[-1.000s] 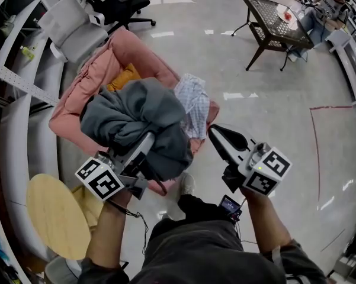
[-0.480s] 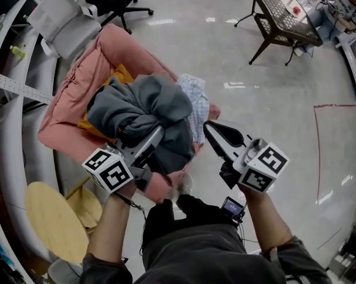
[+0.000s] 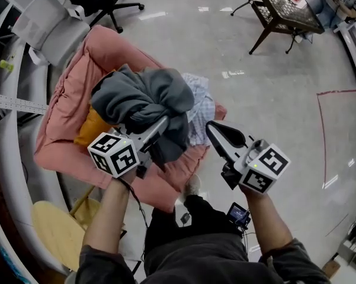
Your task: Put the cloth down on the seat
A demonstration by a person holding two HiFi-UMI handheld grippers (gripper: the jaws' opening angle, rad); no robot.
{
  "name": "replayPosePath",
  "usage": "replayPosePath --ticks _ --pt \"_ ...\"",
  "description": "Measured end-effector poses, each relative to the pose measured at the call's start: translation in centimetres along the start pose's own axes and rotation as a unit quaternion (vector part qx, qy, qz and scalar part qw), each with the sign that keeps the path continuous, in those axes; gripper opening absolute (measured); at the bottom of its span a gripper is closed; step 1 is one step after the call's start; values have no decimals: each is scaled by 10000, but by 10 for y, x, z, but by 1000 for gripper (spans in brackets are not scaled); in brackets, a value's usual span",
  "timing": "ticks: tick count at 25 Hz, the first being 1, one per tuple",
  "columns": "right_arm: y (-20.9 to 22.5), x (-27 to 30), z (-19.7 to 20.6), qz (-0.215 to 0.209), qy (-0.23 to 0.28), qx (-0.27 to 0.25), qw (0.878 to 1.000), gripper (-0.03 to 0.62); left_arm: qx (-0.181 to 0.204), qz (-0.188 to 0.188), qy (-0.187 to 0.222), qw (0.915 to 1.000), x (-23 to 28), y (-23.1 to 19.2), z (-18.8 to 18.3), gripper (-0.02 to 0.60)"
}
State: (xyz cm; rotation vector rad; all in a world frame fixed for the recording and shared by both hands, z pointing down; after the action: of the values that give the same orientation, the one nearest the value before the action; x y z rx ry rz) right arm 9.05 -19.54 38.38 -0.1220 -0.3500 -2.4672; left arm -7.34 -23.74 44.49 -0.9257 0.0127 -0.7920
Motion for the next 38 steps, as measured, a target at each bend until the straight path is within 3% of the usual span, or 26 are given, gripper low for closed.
replayPosePath --ticks 13,22,31,34,38 --pt "57 55 63 457 -194 265 9984 16 654 -272 -1160 9907 102 -102 5 290" --pt "81 75 97 522 -295 518 9969 17 986 -496 -1762 9781 157 -148 0 290" --pt "91 79 121 635 -385 718 9947 15 1432 -737 -2377 9579 204 -185 6 293" --pt "93 79 128 670 -400 770 9940 16 1586 -753 -2472 9529 218 -193 14 296" --pt "93 80 138 708 -445 825 9931 17 1622 -826 -2446 9524 231 -204 22 304"
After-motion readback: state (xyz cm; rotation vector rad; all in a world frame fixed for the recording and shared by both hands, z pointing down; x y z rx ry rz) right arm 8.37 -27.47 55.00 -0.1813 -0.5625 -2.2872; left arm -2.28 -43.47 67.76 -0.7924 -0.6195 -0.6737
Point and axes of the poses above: the fingertips, and each gripper's own axes: x forward along the fingers, y to its right, z out of its underside, the point moved 3 cm from there along -x, backward along the fingers, and after that the axes turned 15 degrees about -x, right-handed, at the moved point
